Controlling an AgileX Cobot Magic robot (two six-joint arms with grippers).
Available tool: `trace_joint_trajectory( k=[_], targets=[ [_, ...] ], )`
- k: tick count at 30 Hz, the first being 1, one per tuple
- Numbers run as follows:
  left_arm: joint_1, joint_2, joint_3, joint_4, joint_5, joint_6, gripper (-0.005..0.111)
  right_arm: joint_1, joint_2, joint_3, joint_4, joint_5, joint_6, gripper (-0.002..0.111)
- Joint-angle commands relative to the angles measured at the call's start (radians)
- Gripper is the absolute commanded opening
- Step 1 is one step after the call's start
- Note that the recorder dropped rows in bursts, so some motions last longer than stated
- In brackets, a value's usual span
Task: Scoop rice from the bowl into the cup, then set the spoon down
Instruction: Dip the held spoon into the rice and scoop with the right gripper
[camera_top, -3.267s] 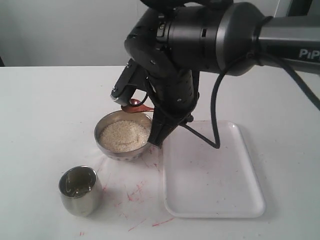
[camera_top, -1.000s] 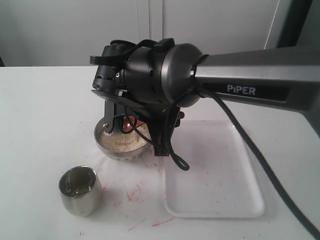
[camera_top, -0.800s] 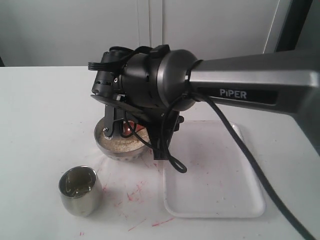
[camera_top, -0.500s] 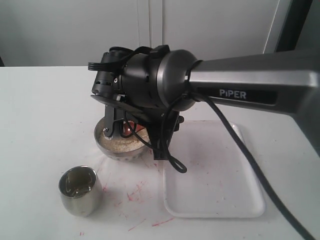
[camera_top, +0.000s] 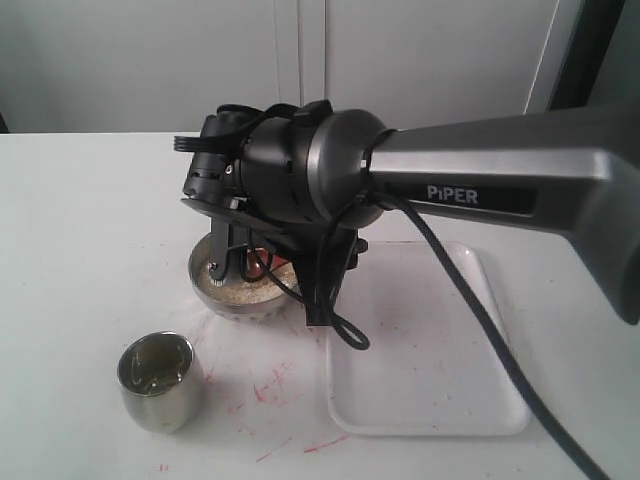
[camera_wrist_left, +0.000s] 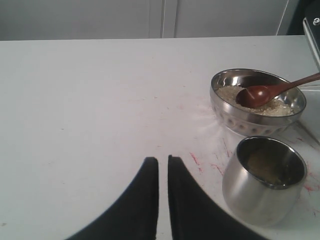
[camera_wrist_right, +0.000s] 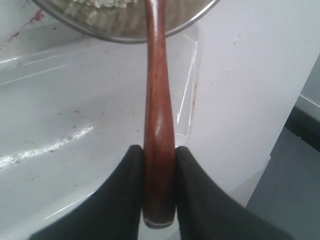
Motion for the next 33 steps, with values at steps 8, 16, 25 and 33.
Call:
trace_joint_trajectory(
  k=[8, 16, 25, 33],
  targets=[
    [0.002, 0.001, -0.007, -0.007, -0.003, -0.002, 0.014, -0.008, 0.036, 0.002, 0.083, 0.005, 0.077, 0.0],
    [0.002, 0.001, -0.007, -0.007, -0.003, -0.002, 0.014, -0.008, 0.034, 0.002, 0.085, 0.005, 0.169, 0.0],
    [0.002, 0.001, -0.007, -0.007, -0.003, -0.002, 0.014, -0.008, 0.016, 0.002, 0.085, 0.005, 0.169, 0.0],
    [0.002, 0.001, -0.007, -0.007, -0.003, -0.002, 0.014, -0.008, -0.032, 0.002, 0.09, 0.005, 0.164, 0.0]
  ],
)
